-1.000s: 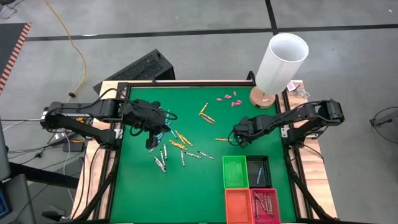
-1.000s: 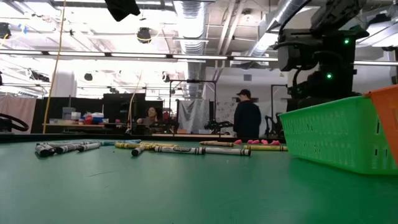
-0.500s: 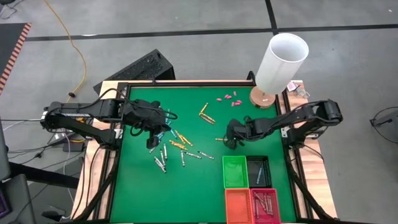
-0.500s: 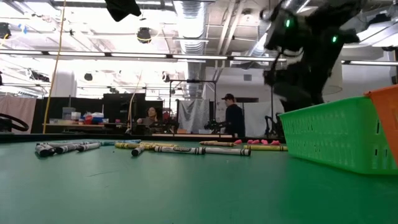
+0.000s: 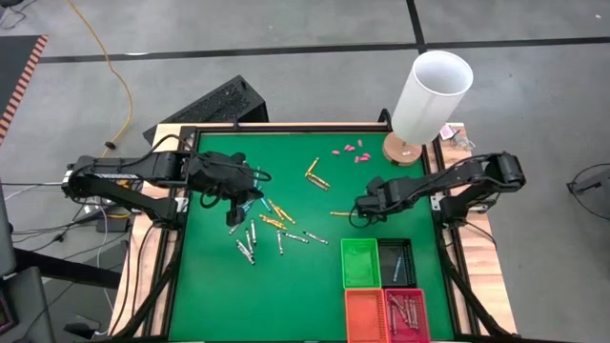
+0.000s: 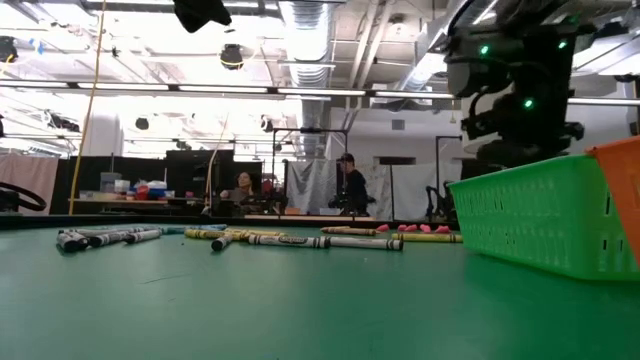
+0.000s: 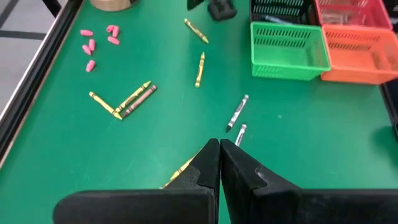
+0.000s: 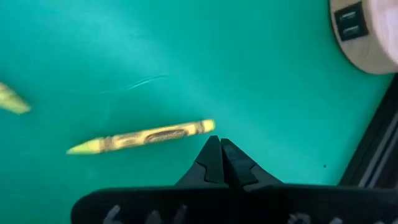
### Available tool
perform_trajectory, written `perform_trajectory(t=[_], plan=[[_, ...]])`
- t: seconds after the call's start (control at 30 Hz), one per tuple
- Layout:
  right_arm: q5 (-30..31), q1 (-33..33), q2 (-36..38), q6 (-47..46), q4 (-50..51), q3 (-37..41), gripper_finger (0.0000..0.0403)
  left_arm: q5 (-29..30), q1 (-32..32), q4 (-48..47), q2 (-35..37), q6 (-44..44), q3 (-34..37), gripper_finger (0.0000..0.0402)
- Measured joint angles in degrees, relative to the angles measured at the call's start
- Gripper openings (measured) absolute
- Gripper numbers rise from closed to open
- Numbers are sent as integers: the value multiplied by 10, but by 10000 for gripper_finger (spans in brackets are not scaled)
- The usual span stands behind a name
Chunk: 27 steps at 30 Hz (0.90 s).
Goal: Sort crayons
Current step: Put the brown crayon into the red bin
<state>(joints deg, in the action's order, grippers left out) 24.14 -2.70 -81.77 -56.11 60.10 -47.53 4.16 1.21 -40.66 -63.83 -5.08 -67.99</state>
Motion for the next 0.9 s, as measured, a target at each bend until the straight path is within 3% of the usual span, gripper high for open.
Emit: perform_trajectory(t=[0.43,0.9], plan=[[-27,10,-109,33,-57,-1,0,-7,0,3,0,-15,0,0],[-21,12,-120,85,-124,-16,0,-5,0,10,0,-1,0,0]])
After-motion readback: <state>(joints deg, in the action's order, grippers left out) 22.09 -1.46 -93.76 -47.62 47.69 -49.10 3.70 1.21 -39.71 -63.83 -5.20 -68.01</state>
